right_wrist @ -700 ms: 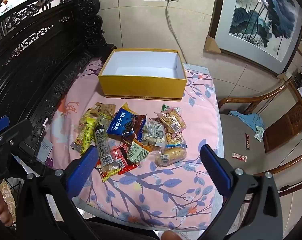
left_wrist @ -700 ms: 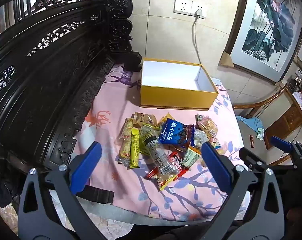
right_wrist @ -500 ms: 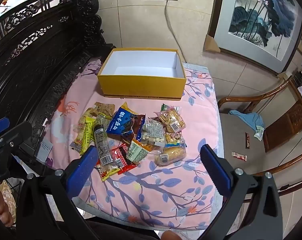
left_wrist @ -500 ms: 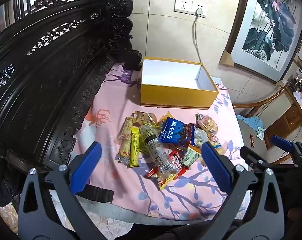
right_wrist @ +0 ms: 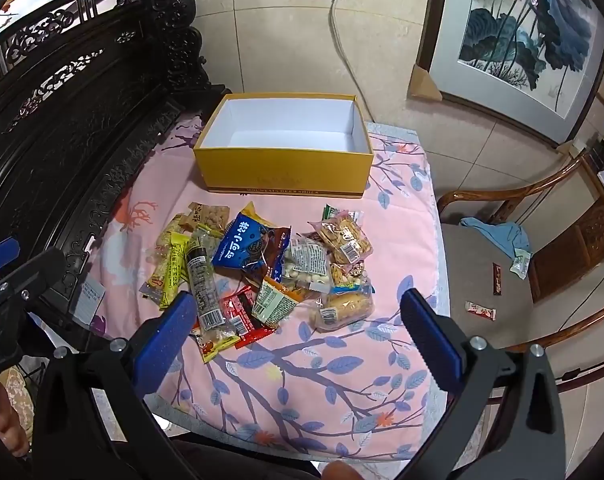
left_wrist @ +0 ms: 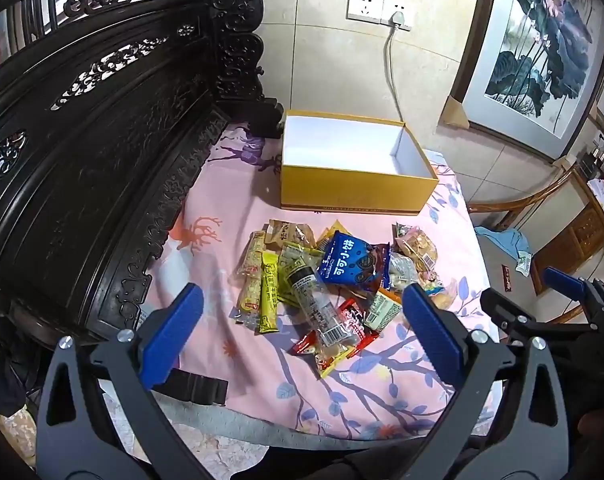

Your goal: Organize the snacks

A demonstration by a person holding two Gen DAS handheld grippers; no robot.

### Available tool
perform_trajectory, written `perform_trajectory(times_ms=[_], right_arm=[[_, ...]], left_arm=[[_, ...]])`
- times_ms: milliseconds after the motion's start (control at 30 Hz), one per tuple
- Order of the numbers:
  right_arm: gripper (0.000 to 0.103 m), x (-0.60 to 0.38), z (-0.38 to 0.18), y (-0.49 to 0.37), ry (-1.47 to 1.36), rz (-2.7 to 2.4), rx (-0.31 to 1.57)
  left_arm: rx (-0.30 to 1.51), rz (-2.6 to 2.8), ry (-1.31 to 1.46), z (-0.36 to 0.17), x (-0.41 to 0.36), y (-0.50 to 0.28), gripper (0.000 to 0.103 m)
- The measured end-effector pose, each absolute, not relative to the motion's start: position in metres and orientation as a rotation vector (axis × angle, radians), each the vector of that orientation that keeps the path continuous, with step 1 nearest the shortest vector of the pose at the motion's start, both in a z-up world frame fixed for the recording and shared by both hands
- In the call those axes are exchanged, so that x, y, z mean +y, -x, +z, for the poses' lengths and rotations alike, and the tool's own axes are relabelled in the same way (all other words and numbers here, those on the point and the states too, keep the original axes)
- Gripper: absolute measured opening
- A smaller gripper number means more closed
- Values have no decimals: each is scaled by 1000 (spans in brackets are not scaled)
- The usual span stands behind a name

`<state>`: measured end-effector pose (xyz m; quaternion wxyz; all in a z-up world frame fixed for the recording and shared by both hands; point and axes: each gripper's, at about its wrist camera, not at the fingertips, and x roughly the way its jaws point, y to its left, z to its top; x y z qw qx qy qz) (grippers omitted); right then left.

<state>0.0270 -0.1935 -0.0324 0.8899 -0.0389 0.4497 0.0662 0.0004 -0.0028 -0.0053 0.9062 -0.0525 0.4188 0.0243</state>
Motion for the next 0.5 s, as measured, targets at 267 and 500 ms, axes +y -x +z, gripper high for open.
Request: perform_trajectory(times_ms=[267, 500], right_arm=[[102, -193, -32, -28, 79, 137, 938], [102, -193, -34, -30, 80, 138, 942]], left_arm=[[870, 54, 105, -5, -4, -1, 101], [872, 55, 104, -5, -5, -2, 101]])
